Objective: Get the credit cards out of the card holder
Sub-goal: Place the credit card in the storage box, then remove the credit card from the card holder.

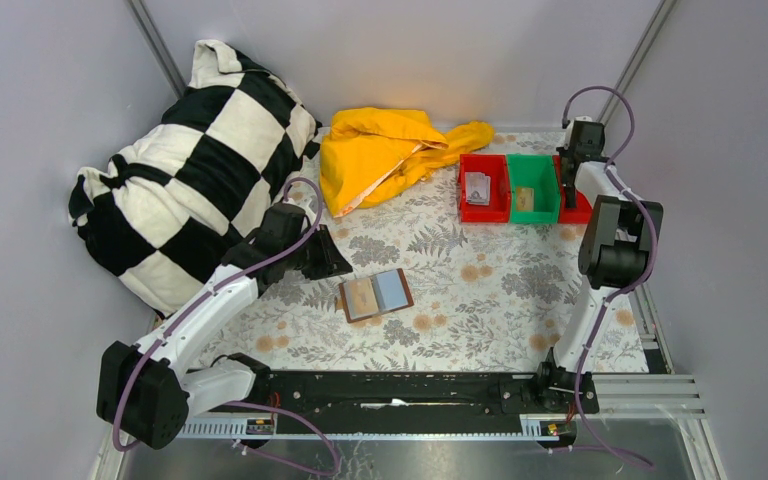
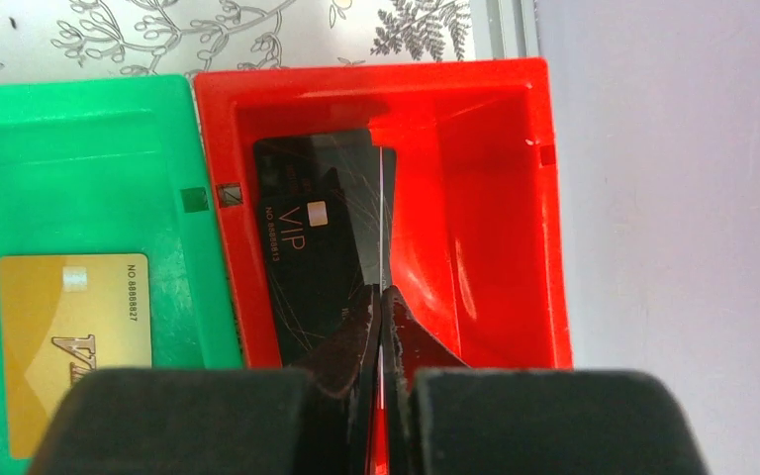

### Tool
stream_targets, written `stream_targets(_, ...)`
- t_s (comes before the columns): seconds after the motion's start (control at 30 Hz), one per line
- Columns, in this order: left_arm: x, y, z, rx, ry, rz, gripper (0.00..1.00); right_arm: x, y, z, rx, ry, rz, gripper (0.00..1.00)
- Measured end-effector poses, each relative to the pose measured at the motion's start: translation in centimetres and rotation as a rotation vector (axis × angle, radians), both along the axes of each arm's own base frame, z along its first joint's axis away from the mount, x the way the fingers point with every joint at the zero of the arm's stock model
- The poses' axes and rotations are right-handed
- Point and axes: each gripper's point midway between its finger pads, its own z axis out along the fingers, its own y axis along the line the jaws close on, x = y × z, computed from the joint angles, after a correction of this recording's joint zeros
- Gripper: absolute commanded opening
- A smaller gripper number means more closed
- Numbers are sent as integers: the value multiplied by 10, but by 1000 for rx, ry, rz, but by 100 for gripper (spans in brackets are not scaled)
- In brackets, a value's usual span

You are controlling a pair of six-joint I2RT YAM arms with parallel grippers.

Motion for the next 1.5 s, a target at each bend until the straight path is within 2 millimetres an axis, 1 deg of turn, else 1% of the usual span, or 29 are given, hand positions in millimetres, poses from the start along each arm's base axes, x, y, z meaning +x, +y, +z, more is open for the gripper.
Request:
stream_targets(0.07,0,0,0,0,1,0,20,-1,0,-7,0,7,-2,0)
stream_targets(0.1,0,0,0,1,1,0,20,-2,-1,-9,-2,9,-3,4)
stream_targets(0.13,0,0,-1,1,2,0,20,-3,-2,-11,-9,11,-8,12)
stream_targets(0.2,0,0,-1,3,2,2,20,-4,-4,-13,-20,11,-16,26)
stream_targets(0.27,1,1,-1,6,0,6,20,-5,-7,-14,-33,8,-24,44)
stream_targets(0.3,1,2,-2,9,0,9,20,-5,-8,-14,-36,6,-29,50)
stream_targets(0.4,2,2,-2,12,-1,13,20,-3,-11,-13,-46,-4,-37,53)
stream_targets(0.67,2,3,-3,15,1,14,20,-3,-13,-10,-44,-17,-60,54)
stream_targets(0.73,2,3,-3,18,0,16,20,-4,-13,-4,-41,-25,-65,55)
stream_targets(0.8,2,4,-3,20,-1,17,21,-6,-12,11,-35,-48,-72,55)
stream_targets(0.87,3,4,-4,23,-3,19,21,-6,-9,35,-17,-94,-75,54)
stream_targets(0.93,3,5,-4,26,-5,21,21,-6,-1,69,25,-163,-68,53)
stream_targets(1.03,4,6,-4,31,-7,27,21,-11,20,131,115,-287,-42,54)
stream_targets(1.07,4,7,-4,34,-7,29,21,-15,29,153,142,-330,-39,55)
stream_targets(1.1,4,7,-5,38,-7,33,22,-21,43,175,176,-376,-24,56)
stream_targets(1.13,4,8,-5,41,-7,36,23,-25,56,190,199,-405,-8,57)
stream_targets(1.17,3,9,-5,44,-6,38,24,-32,80,207,237,-439,28,57)
stream_targets(1.2,3,10,-5,46,-5,40,25,-37,100,216,264,-458,60,58)
stream_targets(1.23,2,10,-6,49,-2,41,25,-44,131,224,304,-478,111,59)
stream_targets(1.27,1,11,-7,52,2,42,25,-52,162,226,347,-479,165,60)
stream_targets(1.3,0,12,-8,54,5,43,25,-62,198,224,391,-470,230,61)
stream_targets(1.33,-1,13,-10,59,10,45,25,-75,236,213,435,-439,298,61)
stream_targets(1.37,-2,13,-12,63,16,46,26,-87,265,200,463,-403,351,61)
stream_targets(1.43,-5,15,-17,72,31,46,26,-111,314,167,515,-312,437,60)
stream_targets(1.47,-7,16,-20,76,39,47,26,-128,336,144,541,-252,471,61)
stream_targets(1.5,-8,17,-22,79,46,47,26,-149,356,116,568,-173,501,59)
